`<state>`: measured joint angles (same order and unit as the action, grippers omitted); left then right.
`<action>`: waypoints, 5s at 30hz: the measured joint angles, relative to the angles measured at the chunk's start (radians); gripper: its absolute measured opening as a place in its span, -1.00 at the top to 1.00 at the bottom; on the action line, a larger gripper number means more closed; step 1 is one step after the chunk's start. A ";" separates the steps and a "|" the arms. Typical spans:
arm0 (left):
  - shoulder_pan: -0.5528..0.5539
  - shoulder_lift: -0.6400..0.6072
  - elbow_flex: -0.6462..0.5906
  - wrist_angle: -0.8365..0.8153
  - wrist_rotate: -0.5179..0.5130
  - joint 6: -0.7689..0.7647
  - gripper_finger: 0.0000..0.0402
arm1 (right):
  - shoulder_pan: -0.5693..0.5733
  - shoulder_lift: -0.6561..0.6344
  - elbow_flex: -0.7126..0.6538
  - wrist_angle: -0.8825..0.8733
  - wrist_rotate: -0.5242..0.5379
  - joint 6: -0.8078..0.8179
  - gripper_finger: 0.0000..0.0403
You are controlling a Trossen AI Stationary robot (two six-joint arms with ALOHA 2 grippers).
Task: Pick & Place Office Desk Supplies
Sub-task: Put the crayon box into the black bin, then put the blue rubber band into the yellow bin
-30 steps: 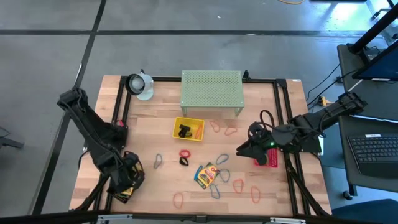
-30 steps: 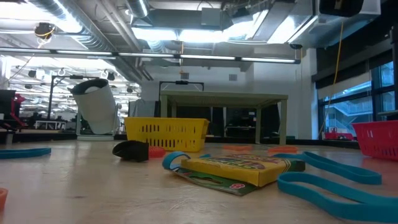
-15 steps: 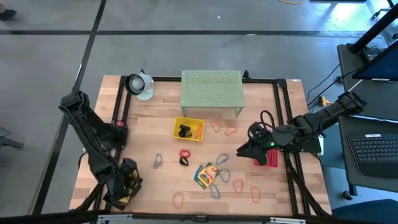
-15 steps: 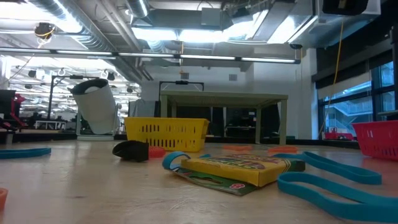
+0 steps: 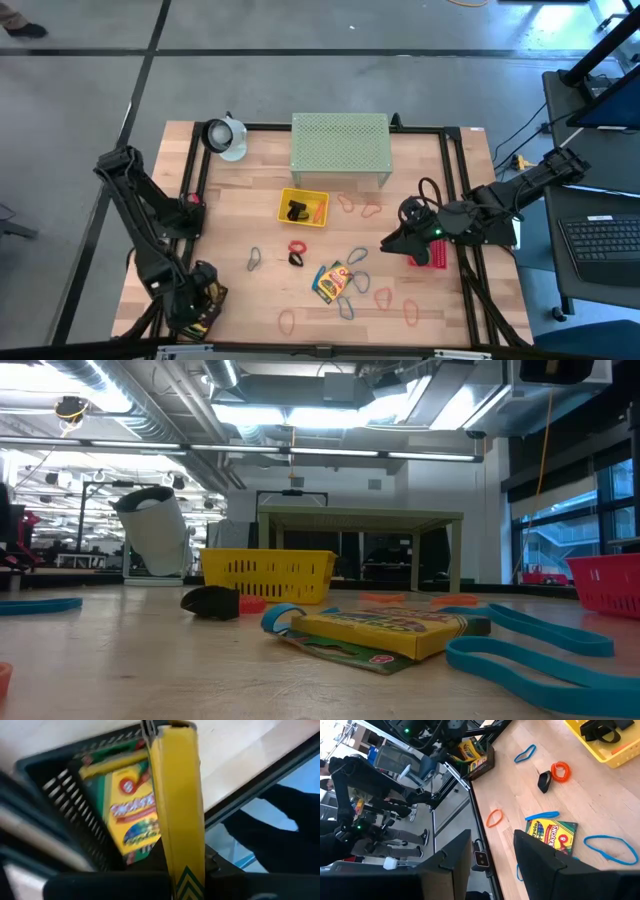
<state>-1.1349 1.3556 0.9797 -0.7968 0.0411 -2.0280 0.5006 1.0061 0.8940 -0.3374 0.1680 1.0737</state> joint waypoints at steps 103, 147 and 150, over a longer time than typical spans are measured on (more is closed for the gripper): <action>0.441 -0.039 0.045 -0.359 0.037 0.327 0.26 | 0.020 0.000 0.001 0.093 -0.030 -0.040 0.25; 0.680 0.479 0.121 -0.102 0.051 1.056 0.44 | 0.032 0.000 0.001 0.163 -0.056 -0.034 0.25; 0.681 0.492 0.121 -0.104 0.058 1.061 0.44 | 0.041 0.000 0.001 0.170 -0.056 -0.034 0.25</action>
<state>-0.4543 1.8476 1.1007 -0.9005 0.0987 -0.9671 0.5413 1.0058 0.8948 -0.1679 0.1120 1.0393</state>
